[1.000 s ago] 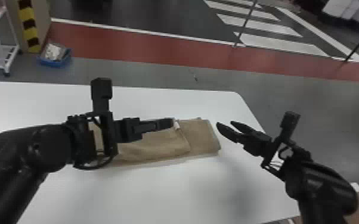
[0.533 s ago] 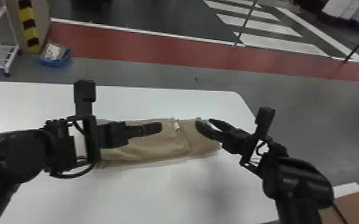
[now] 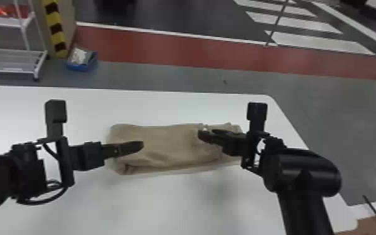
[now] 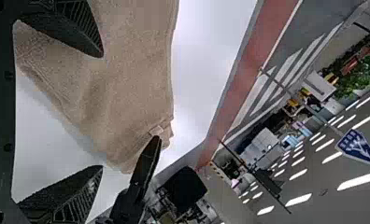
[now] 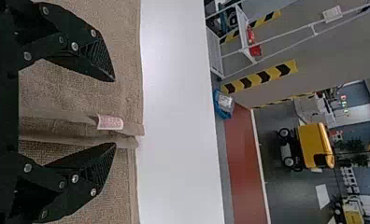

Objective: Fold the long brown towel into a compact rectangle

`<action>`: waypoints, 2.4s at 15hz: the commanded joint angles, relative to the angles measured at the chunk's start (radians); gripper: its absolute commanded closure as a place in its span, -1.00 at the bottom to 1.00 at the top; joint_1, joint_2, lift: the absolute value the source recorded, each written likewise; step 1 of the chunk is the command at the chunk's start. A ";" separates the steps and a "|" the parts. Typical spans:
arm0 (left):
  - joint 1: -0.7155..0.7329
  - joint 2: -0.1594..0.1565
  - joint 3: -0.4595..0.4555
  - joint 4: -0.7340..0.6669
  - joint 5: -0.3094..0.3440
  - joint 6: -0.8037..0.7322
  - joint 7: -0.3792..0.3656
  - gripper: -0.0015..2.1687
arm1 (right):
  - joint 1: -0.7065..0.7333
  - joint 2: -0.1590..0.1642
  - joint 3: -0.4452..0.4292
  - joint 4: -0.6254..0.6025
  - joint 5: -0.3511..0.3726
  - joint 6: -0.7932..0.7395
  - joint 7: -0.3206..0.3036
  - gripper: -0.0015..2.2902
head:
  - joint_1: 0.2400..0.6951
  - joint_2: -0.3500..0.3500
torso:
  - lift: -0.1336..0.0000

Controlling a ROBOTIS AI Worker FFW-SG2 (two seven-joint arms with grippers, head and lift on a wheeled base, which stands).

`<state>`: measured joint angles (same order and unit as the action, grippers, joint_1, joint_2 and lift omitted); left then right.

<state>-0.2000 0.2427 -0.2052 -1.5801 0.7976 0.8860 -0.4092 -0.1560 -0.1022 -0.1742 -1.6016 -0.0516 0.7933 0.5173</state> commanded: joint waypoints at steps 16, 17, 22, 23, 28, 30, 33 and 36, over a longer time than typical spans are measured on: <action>0.068 0.015 0.043 -0.084 0.011 0.000 -0.016 -0.97 | -0.005 0.004 -0.002 -0.004 0.004 0.108 -0.040 -0.71 | 1.00 -0.61 | -0.84; 0.068 0.015 0.043 -0.084 0.009 0.003 -0.016 -0.97 | -0.004 0.004 -0.002 -0.004 0.004 0.108 -0.042 -0.74 | 1.00 -0.62 | -0.84; 0.071 0.015 0.043 -0.086 0.011 0.003 -0.016 -0.97 | 0.021 -0.001 -0.016 -0.024 -0.001 0.114 -0.040 -0.73 | 1.00 -0.64 | -0.84; 0.073 0.015 0.043 -0.086 0.011 0.003 -0.016 -0.97 | 0.026 -0.001 -0.021 -0.038 -0.010 0.108 -0.036 -0.73 | 1.00 -0.65 | -0.84; 0.074 0.014 0.040 -0.086 0.009 0.003 -0.014 -0.97 | 0.070 -0.001 -0.045 -0.123 -0.039 0.114 -0.020 -0.73 | 1.00 -0.67 | -0.84; 0.074 0.012 0.040 -0.084 0.009 0.003 -0.014 -0.97 | 0.075 -0.004 -0.045 -0.127 -0.033 0.133 -0.025 -0.72 | 1.00 -0.67 | -0.84; 0.074 0.014 0.040 -0.086 0.009 0.003 -0.016 -0.97 | 0.069 -0.007 -0.041 -0.118 -0.011 0.133 -0.036 -0.67 | 1.00 -0.69 | -0.84; 0.074 0.014 0.040 -0.086 0.009 0.003 -0.020 -0.97 | 0.061 -0.007 -0.030 -0.116 -0.008 0.154 -0.039 -0.66 | 1.00 -0.70 | -0.84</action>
<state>-0.1257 0.2563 -0.1657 -1.6657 0.8068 0.8891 -0.4271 -0.0912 -0.1088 -0.2091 -1.7187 -0.0604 0.9329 0.4786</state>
